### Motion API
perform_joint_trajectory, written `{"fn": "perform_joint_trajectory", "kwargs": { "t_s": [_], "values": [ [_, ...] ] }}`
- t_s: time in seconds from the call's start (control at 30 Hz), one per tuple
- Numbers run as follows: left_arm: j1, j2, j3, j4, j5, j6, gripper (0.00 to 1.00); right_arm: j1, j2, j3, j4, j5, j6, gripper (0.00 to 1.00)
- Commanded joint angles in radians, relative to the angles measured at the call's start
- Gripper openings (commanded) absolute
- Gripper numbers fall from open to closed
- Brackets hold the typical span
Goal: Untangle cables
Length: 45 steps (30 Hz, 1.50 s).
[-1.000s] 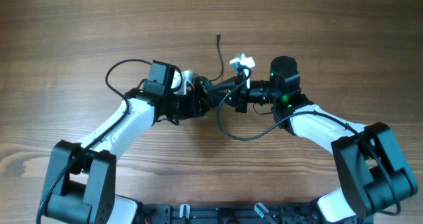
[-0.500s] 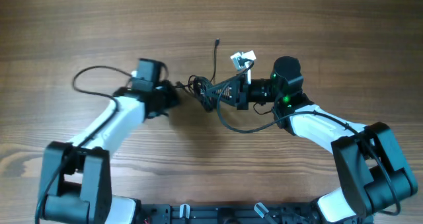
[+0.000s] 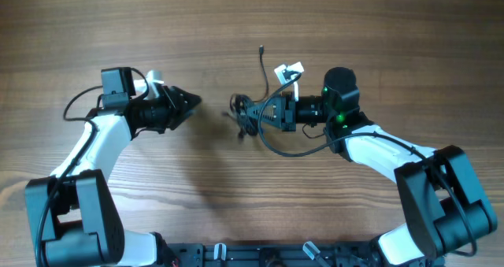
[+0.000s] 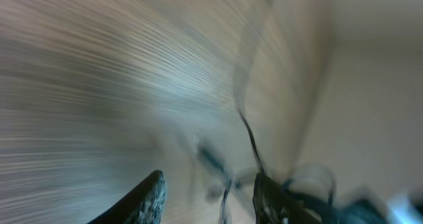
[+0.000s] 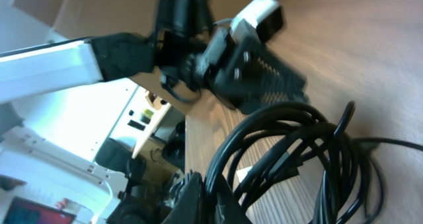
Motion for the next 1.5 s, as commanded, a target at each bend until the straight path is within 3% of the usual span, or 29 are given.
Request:
{"fn": "perform_joint_trajectory", "kwargs": {
  "t_s": [0.0,0.07,0.2,0.4,0.53,0.63,0.73,0.8,0.87,0.93,0.97,1.0,1.07,1.13,1.27,1.37,1.47],
  "values": [
    [-0.055,0.008,0.006,-0.027,0.237,0.389,0.44,-0.005,-0.002,0.006,0.046,-0.026,0.069,0.04],
    [-0.091,0.008,0.006,-0.029,0.237,0.500,0.44,-0.009,-0.002,0.006,-0.007,-0.021,0.171,0.04],
    [-0.157,0.008,0.006,-0.022,0.222,0.499,0.49,-0.009,-0.002,0.006,0.035,-0.021,0.282,0.04],
    [-0.294,0.008,0.006,0.001,0.091,0.256,0.52,-0.008,-0.002,0.006,0.067,-0.018,0.299,0.04],
    [-0.392,0.008,0.006,0.108,-0.160,-0.069,0.51,-0.008,-0.002,0.006,0.066,-0.018,0.311,0.04],
    [-0.444,0.008,0.006,0.150,-0.239,-0.187,0.38,-0.008,-0.002,0.006,0.066,-0.012,0.311,0.04],
    [-0.485,0.008,0.006,0.158,-0.302,-0.187,0.04,-0.008,-0.002,0.006,0.065,0.014,0.306,0.05],
    [-0.489,0.008,0.006,0.116,-0.396,-0.187,0.04,-0.008,-0.002,0.006,0.033,0.043,0.242,0.06],
    [-0.474,0.006,0.006,0.038,-0.488,-0.187,0.04,-0.010,-0.002,0.006,-0.081,0.122,0.058,0.07],
    [-0.441,-0.008,0.006,-0.053,-0.605,-0.187,0.04,-0.018,-0.002,0.006,-0.370,0.396,-0.094,0.05],
    [-0.417,-0.026,0.006,-0.093,-0.640,-0.183,0.04,-0.024,-0.002,0.006,-0.491,0.536,-0.067,0.04],
    [-0.403,-0.040,0.006,-0.106,-0.643,-0.175,0.04,-0.035,-0.002,0.006,-0.523,0.567,0.015,0.04],
    [-0.376,-0.088,0.006,-0.113,-0.639,-0.128,0.04,-0.055,-0.002,0.006,-0.505,0.552,0.019,0.05],
    [-0.370,-0.158,0.006,-0.109,-0.639,-0.073,0.04,-0.069,-0.002,0.006,-0.507,0.552,0.015,0.22],
    [-0.394,-0.281,0.006,-0.110,-0.639,0.140,0.04,-0.071,-0.002,0.006,-0.455,0.430,-0.245,0.89],
    [-0.414,-0.294,0.006,-0.111,-0.639,0.323,0.04,-0.071,-0.002,0.006,-0.400,0.212,-0.361,0.91],
    [-0.461,-0.284,0.006,-0.111,-0.656,0.503,0.04,-0.071,-0.002,0.006,-0.381,0.087,-0.372,0.88]
  ]
}}
